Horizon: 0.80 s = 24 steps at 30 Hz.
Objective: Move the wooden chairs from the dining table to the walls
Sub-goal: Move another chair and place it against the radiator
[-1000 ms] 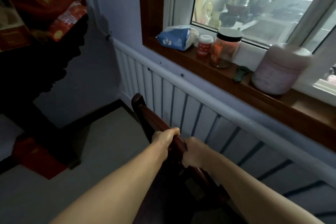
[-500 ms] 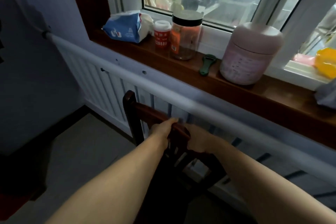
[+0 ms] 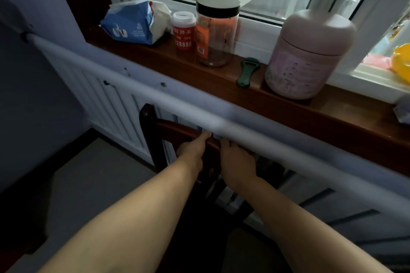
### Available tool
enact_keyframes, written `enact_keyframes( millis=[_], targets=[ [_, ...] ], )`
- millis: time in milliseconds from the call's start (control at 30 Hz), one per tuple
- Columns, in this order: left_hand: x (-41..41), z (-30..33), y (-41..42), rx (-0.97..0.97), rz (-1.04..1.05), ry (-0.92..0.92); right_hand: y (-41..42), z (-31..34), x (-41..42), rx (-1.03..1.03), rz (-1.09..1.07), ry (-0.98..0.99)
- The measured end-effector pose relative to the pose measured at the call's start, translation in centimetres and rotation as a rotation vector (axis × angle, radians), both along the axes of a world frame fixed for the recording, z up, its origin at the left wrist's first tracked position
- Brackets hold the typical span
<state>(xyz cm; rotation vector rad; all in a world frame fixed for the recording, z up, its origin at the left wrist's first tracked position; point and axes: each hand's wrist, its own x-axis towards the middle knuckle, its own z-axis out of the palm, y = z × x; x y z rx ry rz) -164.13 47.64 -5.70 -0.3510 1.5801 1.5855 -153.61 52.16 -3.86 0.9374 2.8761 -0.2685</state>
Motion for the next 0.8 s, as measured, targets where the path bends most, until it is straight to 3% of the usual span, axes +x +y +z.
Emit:
enact_keyframes(
  millis=[167,333,533,800],
  targets=[
    [-0.2,2.3,-1.8,-0.088,-0.208,0.023,-0.9,0.4,-0.8,-0.003,-0.025,-0.073],
    [0.1,4.3,-4.5,-0.158,-0.244,0.167,-2.5,2.2,-0.7,-0.022,0.023,-0.115],
    [0.8,5.3,-8.8,-0.193,-0.203,0.251,-5.2,3.5,0.1,-0.025,0.15,0.019],
    [2.3,6.1,-21.8,-0.309,-0.021,0.243,-14.0,4.9,-2.2,-0.107,0.362,-0.008]
  ],
)
